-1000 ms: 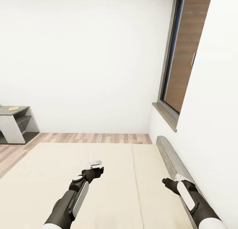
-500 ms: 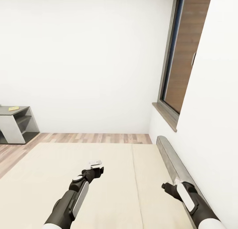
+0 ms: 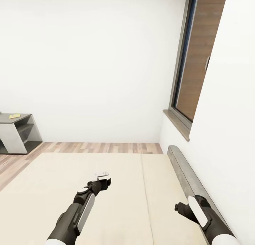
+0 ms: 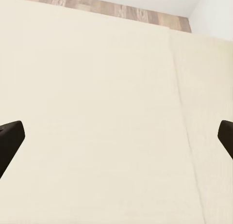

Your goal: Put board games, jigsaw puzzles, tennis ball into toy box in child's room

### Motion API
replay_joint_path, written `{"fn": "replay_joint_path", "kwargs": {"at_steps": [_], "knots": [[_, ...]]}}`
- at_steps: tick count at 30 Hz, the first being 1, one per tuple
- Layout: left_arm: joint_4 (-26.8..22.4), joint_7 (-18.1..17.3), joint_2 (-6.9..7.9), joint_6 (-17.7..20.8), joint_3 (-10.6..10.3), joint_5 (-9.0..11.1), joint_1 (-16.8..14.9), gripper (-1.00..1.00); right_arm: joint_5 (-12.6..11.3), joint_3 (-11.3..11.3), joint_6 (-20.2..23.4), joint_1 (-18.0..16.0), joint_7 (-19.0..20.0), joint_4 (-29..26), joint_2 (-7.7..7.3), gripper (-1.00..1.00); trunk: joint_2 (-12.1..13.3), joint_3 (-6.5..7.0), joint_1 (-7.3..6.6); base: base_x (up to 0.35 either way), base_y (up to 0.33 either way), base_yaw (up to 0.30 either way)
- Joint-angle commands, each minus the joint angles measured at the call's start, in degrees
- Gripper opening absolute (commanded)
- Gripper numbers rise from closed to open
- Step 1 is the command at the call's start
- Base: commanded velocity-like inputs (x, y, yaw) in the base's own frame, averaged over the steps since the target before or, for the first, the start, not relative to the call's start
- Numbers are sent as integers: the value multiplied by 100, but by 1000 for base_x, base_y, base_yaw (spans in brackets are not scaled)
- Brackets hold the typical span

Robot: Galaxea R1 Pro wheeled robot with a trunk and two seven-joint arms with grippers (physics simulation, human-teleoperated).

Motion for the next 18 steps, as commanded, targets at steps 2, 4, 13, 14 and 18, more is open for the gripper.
{"fn": "replay_joint_path", "kwargs": {"at_steps": [2, 4, 13, 14, 18], "knots": [[-27, 47, 3, 64, -5, 68, 0, 100, -62, 0, 20, -2, -63, -7, 2, 100, -8, -7, 3, 0, 0, 0], [-41, 44, 4, 145, -1, 76, -2, 100, -62, 0, 30, -2, -70, -7, 3, 100, -8, -7, 3, 0, 0, 0], [-491, -63, 19, 1509, 45, 103, -17, 100, -64, -1, 103, -2, -79, -17, 2, 100, -8, -7, 3, 0, 0, 0], [-599, -95, 25, 1654, 49, 104, -18, 100, -64, -1, 105, -2, -80, -18, 3, 100, -8, -7, 3, 0, 0, 0], [-1186, -444, 47, 2444, 68, 112, -16, 100, -64, -1, 117, -2, -92, -23, 9, 100, -8, -7, 3, 0, 0, 0]]}}
